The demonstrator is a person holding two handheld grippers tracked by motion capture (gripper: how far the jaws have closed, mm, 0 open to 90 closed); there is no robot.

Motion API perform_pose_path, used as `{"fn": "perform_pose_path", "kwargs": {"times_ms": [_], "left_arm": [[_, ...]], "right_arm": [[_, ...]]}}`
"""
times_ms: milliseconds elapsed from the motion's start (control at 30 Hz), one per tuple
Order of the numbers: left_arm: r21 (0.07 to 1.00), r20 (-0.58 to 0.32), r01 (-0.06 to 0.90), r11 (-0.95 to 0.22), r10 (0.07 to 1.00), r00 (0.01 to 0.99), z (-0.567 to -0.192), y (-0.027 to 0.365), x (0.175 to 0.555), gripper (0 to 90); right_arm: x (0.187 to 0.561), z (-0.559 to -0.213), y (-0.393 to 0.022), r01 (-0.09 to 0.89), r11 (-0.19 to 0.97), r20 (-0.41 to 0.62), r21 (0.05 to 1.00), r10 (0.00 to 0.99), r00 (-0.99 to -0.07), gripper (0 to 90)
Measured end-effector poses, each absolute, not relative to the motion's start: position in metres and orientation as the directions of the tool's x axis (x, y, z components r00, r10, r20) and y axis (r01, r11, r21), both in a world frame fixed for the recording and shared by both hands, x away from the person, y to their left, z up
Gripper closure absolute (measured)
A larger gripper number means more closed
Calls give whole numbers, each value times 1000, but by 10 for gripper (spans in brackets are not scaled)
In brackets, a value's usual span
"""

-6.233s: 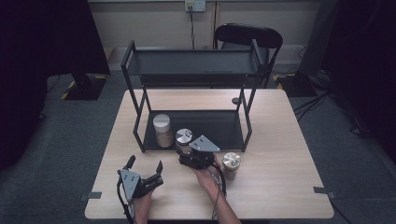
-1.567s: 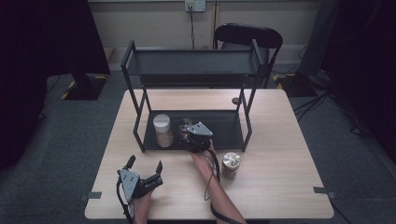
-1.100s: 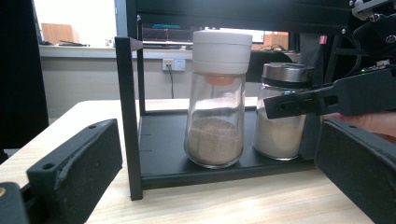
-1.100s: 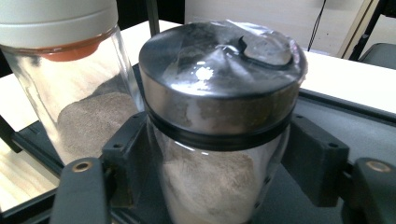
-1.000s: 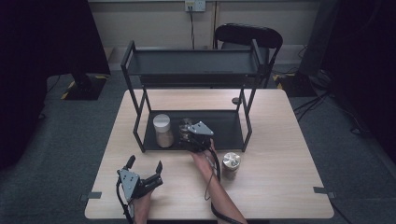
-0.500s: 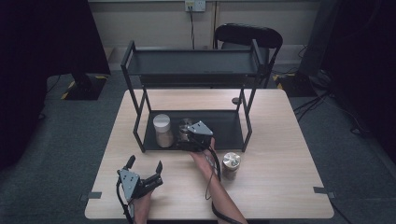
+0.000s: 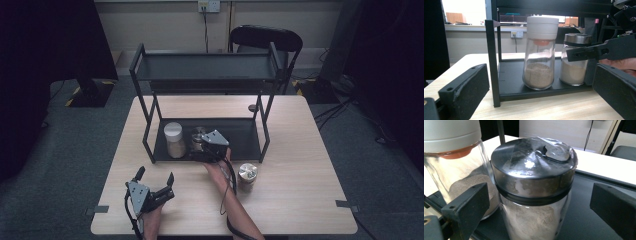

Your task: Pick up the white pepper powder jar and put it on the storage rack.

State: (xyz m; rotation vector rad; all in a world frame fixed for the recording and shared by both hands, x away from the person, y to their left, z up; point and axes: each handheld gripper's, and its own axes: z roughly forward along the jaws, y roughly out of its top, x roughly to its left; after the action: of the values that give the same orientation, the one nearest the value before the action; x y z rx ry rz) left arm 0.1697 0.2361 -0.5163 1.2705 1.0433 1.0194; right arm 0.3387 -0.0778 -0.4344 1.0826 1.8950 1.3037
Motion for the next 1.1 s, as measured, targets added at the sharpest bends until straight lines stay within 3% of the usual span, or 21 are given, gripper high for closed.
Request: {"fn": "perform_pose_path", "kwargs": {"times_ms": [500,1100], "left_arm": [[999,-34,-12,38,972,230,-516,236,170,2],[999,-33,-12,37,973,229,-516,236,170,2]], "right_arm": [[329,-437,-80,245,174,-33,954,872,-489,20],[328,-431,-80,273,166,-9,948,869,-495,15]]}}
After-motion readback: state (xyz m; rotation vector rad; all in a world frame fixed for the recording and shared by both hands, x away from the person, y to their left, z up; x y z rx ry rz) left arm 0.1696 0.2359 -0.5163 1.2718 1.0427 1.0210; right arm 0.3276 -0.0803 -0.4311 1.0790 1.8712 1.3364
